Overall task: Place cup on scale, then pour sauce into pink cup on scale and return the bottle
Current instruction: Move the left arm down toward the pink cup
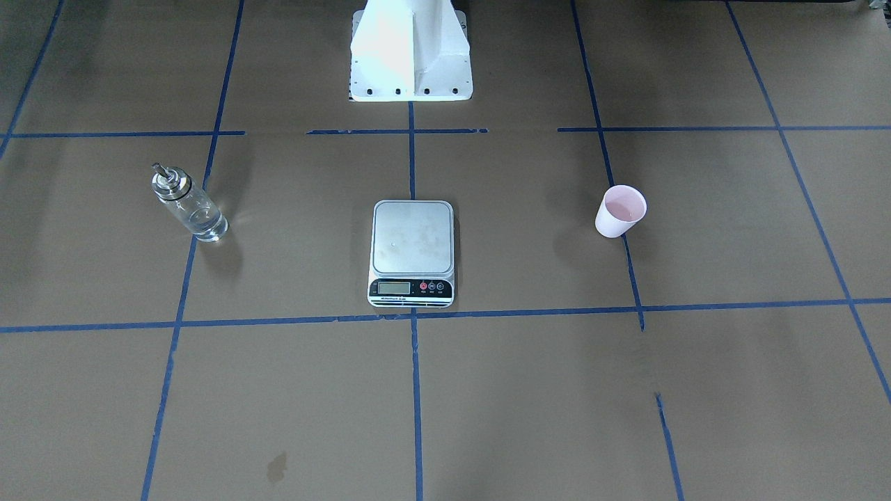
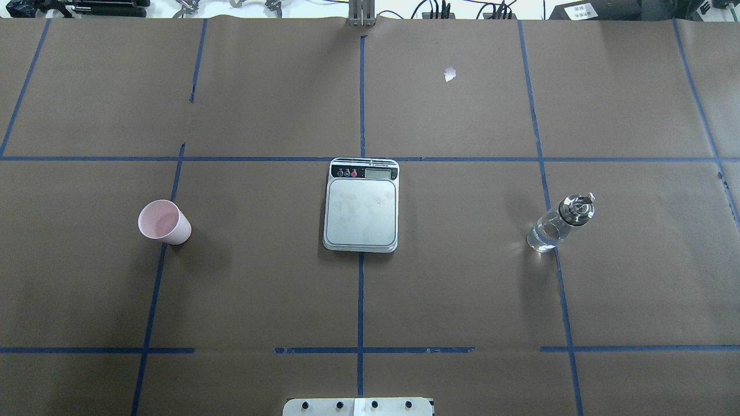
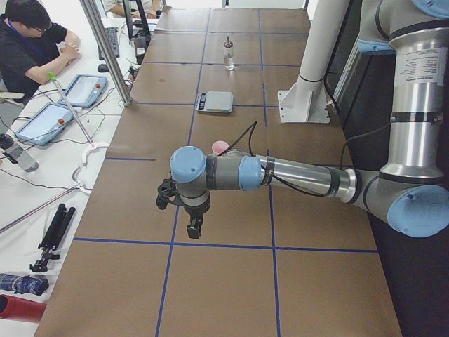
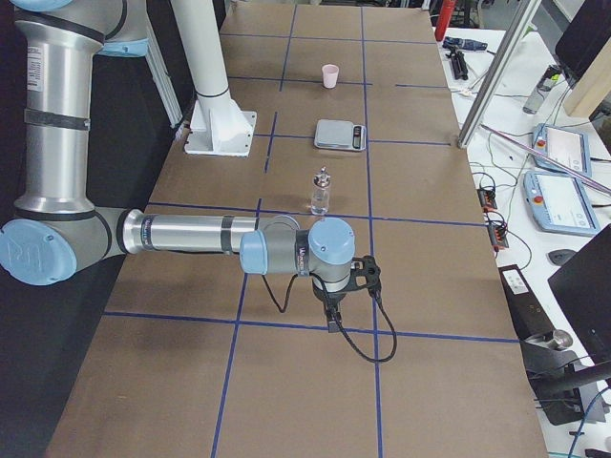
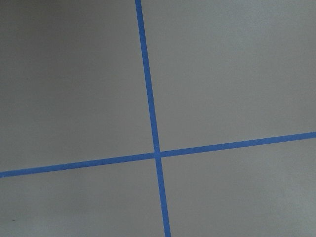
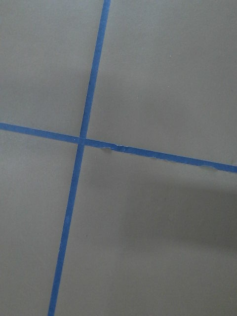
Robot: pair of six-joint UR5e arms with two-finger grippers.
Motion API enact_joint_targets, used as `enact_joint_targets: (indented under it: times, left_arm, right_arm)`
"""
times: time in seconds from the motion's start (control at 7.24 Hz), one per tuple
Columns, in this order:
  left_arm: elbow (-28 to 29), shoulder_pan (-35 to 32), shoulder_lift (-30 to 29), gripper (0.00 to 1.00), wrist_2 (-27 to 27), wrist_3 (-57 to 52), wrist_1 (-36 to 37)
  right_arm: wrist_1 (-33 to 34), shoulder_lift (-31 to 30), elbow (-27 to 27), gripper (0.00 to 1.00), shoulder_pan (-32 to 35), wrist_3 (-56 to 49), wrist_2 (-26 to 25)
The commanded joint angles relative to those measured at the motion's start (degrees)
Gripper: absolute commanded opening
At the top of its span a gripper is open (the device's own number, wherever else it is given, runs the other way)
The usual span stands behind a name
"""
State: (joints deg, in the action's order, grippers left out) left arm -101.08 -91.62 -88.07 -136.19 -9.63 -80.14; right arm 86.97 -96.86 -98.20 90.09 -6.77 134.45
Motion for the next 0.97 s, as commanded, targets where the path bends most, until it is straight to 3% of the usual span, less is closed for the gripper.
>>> enact_joint_targets:
  times: [0.0, 0.41, 0.69, 0.83]
  left_arm:
    - [-0.78, 0.04, -0.43, 1.0, -0.12, 0.05, -0.19]
    - [-2.02, 0.21, -0.53, 1.0, 0.14, -0.21, -1.93]
    - [-1.58, 0.21, -0.44, 1.0, -0.21, 0.05, -12.71]
    - [-1.32, 0.21, -0.79, 1.0, 0.13, 0.05, -22.16]
  right_arm:
    - [0.04, 0.7, -0.15, 1.0, 0.0, 0.18, 0.11]
    - [-0.14, 3.5, -2.26, 1.0, -0.44, 0.26, 0.63]
    - [-2.84, 8.42, -1.83, 1.0, -2.89, 0.44, 0.02]
    - [-6.08, 9.57, -1.74, 1.0, -2.9, 1.92, -0.07]
